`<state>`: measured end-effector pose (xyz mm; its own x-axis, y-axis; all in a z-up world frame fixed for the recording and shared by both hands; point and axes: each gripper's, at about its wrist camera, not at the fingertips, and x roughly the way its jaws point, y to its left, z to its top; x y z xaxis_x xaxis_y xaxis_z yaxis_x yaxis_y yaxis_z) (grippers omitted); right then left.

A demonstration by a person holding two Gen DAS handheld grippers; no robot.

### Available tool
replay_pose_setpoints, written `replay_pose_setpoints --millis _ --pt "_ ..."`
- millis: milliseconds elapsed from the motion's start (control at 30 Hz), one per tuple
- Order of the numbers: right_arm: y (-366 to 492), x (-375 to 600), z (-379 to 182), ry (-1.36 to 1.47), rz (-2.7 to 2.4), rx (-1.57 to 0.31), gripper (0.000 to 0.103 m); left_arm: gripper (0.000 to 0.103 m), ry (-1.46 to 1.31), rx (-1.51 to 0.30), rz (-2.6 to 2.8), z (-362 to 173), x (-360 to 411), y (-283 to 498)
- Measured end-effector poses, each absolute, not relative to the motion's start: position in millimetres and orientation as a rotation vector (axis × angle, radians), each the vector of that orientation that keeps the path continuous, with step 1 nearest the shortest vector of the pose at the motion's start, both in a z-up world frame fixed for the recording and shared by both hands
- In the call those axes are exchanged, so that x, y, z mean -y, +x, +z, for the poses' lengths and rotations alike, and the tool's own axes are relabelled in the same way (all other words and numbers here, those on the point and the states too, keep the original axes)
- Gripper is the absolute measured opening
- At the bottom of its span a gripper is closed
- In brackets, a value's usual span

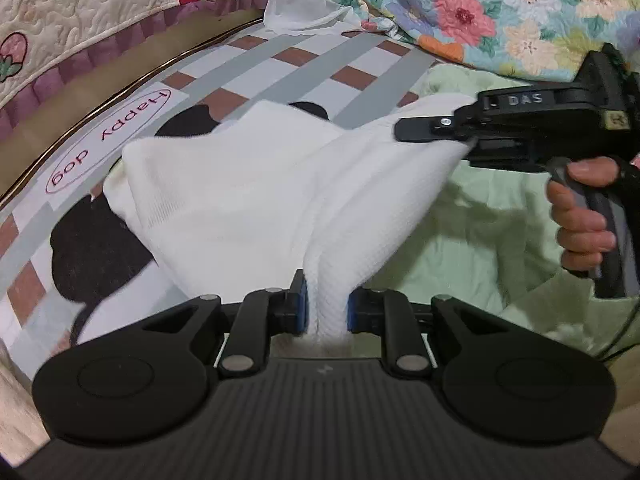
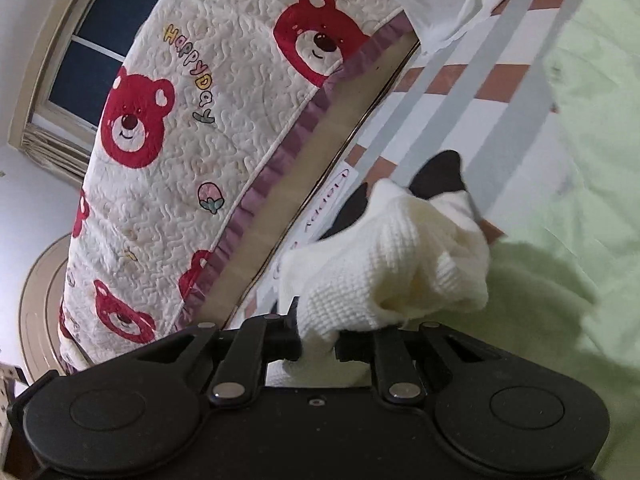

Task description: Fold clothes

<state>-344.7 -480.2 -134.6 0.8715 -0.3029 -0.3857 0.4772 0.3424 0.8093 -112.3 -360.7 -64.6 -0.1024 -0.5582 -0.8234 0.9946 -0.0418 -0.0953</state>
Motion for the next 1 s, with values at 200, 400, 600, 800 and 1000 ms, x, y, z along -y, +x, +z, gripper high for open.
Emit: replay_pose_setpoints --millis 200,400,600,800,1000 --pt "-307 519 -108 1.019 -0.509 -0.321 0.019 0.018 0.677 -0.818 -1.489 -41 400 -68" --pt "-258 564 -116 1.011 -0.510 -0.442 0.020 0.018 0.660 -0.794 -1.416 -54 439 -25" --pt "-201 618 -151 1.050 -0.505 -0.606 0.022 0.018 0.650 -0.779 -1.308 -88 480 15" --pt "-193 664 -206 1.305 -0.451 -0.619 0.020 0.023 0.581 -0.837 -1.213 -122 499 39" --pt "-204 645 -180 1.027 -0.408 -0.578 0.031 0.027 0.632 -0.761 -1.235 -121 501 33"
